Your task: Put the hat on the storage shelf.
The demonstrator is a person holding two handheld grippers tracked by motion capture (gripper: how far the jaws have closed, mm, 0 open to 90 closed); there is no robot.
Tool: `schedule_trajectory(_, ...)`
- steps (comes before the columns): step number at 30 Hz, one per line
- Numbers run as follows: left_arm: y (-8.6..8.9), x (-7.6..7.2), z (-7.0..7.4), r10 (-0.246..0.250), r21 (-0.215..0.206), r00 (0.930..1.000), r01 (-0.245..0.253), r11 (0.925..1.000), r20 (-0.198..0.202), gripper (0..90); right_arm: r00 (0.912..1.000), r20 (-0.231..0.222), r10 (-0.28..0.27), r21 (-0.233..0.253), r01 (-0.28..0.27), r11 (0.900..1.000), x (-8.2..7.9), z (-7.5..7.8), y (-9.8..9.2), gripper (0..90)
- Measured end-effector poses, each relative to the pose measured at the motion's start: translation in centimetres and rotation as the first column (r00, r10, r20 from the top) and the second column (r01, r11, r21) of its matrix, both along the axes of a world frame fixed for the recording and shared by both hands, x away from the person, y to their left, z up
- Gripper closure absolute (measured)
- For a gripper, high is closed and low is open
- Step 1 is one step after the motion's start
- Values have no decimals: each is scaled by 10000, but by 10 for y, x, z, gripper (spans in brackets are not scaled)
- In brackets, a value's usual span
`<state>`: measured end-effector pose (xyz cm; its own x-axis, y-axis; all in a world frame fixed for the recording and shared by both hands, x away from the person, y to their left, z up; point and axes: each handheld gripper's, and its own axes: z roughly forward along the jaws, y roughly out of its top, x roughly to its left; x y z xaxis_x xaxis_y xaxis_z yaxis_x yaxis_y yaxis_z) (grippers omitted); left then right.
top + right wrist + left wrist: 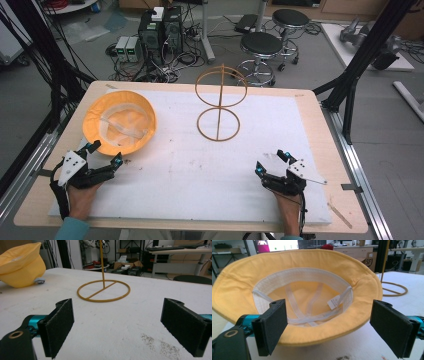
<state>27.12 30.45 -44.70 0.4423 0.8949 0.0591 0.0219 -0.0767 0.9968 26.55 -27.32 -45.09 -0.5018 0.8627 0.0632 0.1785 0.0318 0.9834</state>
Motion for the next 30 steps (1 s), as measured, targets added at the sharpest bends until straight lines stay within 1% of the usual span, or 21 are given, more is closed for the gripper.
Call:
schedule_trajectory(2, -2, 0, 11, 9, 49, 10000, -9, 10000, 98, 146, 10000, 18, 10, -32, -10, 10000, 0, 0, 0, 105)
schedule_trajectory(4, -3, 1, 15, -11, 104, 10000, 10, 9999, 45, 144, 10000, 4, 8, -24, -8, 10000, 0, 0, 0, 105)
schedule_trajectory(5, -4, 3, 24, -34, 272, 10000, 36, 9996, -65, 143, 10000, 7, 11, -28, -11, 10000, 0, 0, 0, 105)
schedule_trajectory(6, -3, 4, 28, -48, 298, 9999, 52, 9995, -113, 141, 10000, 6, 8, -26, -8, 10000, 0, 0, 0, 105)
schedule_trajectory(7, -3, 4, 28, -48, 298, 9999, 52, 9995, -113, 135, 10000, 9, 7, -29, -7, 10000, 0, 0, 0, 105)
schedule_trajectory(8, -1, 5, 34, -195, 310, 9997, 200, 9993, -161, 135, 10000, 9, 7, -29, -7, 10000, 0, 0, 0, 105)
schedule_trajectory(9, 3, 7, 40, -284, 105, 9991, 287, 9995, -309, 87, 10000, 42, 30, -47, -30, 10000, 0, 0, 0, 105)
schedule_trajectory(10, 6, 9, 44, -297, -44, 9985, 295, 9996, -469, 86, 10000, 43, 33, -44, -33, 10000, 0, 0, 0, 105)
schedule_trajectory(11, 6, 9, 44, -297, -44, 9985, 295, 9996, -469, 86, 10000, 6, 15, -32, -15, 10000, 0, 0, 0, 105)
schedule_trajectory(12, 11, 12, 50, -109, -155, 9981, 100, 9998, -605, 85, 10000, -4, 24, -24, -24, 10000, 0, 0, 0, 105)
schedule_trajectory(13, 11, 12, 50, -109, -155, 9981, 100, 9998, -605, 81, 10000, -7, 23, -4, -23, 10000, 0, 0, 0, 105)
schedule_trajectory(14, 16, 16, 57, 9, -4, 9971, -9, 10000, -767, 79, 10000, -8, 22, -9, -22, 10000, 0, 0, 0, 105)
schedule_trajectory(17, 21, 20, 64, -20, 69, 9955, 27, 10000, -946, 79, 10000, -15, 10, 3, -10, 10000, 0, 0, 0, 105)
schedule_trajectory(19, 30, 31, 76, -22, 251, 9907, 57, 9997, -1358, 79, 10000, -10, 1, -24, -1, 10000, 0, 0, 0, 105)
schedule_trajectory(20, 30, 31, 76, -22, 251, 9907, 57, 9997, -1358, 79, 10000, 16, -2, -39, 3, 10000, 0, 0, 0, 105)
schedule_trajectory(21, 35, 37, 81, 9, 356, 9876, 47, 9994, -1571, 79, 10000, -9, -6, -30, 6, 10000, 0, 0, 0, 105)
schedule_trajectory(22, 38, 40, 84, -19, 380, 9860, 83, 9992, -1667, 79, 10000, -7, -17, -41, 17, 10000, 1, 0, 0, 105)
schedule_trajectory(23, 38, 40, 84, -19, 380, 9860, 83, 9992, -1667, 79, 10000, 30, -6, -54, 6, 10000, 1, 0, 0, 105)
schedule_trajectory(24, 43, 47, 87, 8, 440, 9819, 76, 9990, -1896, 79, 10000, 34, -14, -86, 14, 10000, 1, 0, 0, 105)
schedule_trajectory(27, 50, 55, 89, 219, 780, 9786, -60, 9969, -2046, 79, 10000, -48, 12, -62, -13, 10000, 0, 0, 1, 105)
schedule_trajectory(30, 58, 65, 90, 423, 819, 9697, -232, 9964, -2405, 79, 10000, -73, 30, -70, -31, 10000, 0, 0, 1, 105)
